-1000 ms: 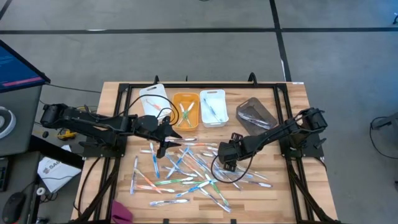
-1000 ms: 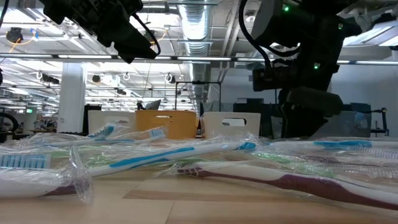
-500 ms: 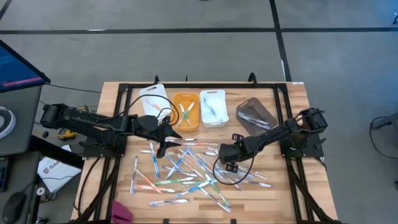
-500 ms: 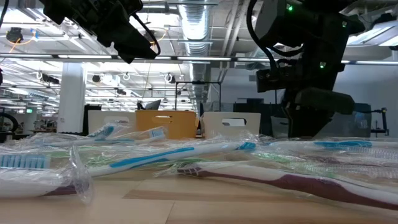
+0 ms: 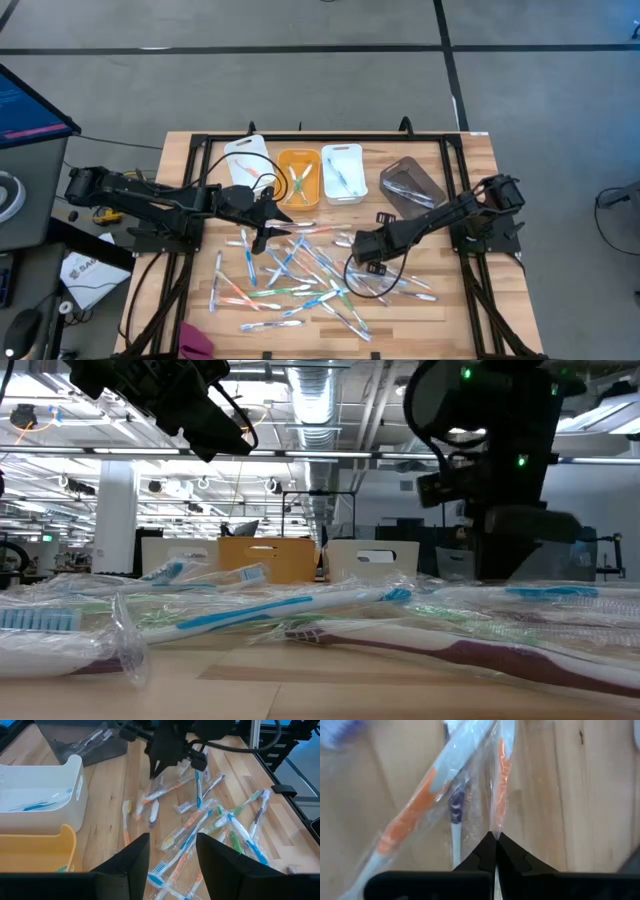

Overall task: Pick & Place Toothbrushes
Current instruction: Put the white orange toothbrush into the left white bin

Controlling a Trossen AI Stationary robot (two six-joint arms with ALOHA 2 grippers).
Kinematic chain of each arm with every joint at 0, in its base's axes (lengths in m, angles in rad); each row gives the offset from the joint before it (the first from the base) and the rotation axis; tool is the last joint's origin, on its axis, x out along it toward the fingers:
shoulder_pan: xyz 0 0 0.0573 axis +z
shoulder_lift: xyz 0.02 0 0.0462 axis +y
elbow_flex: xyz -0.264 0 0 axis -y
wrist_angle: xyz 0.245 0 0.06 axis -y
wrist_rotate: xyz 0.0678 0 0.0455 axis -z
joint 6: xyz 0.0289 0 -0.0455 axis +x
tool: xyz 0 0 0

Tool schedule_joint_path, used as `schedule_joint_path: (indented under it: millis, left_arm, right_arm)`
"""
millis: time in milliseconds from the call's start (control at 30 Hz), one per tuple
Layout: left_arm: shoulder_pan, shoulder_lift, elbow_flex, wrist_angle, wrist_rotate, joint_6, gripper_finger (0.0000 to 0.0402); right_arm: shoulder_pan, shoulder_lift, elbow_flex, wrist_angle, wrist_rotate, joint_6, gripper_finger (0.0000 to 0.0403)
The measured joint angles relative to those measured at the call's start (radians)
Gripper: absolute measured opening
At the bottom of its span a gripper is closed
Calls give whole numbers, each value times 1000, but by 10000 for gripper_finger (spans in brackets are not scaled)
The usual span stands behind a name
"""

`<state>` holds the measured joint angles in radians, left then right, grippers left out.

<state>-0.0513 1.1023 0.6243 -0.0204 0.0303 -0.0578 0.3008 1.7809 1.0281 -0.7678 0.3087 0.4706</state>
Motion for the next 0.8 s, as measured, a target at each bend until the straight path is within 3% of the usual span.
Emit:
schedule_joint_path:
  millis: [167, 800]
  left_arm:
    - [0, 0, 0, -1, 0, 0, 154]
    - [0, 0, 0, -1, 0, 0, 154]
  right_arm:
    - [21, -1, 74, -85, 11, 1, 1]
    - [114, -7, 264, -482, 267, 145, 0]
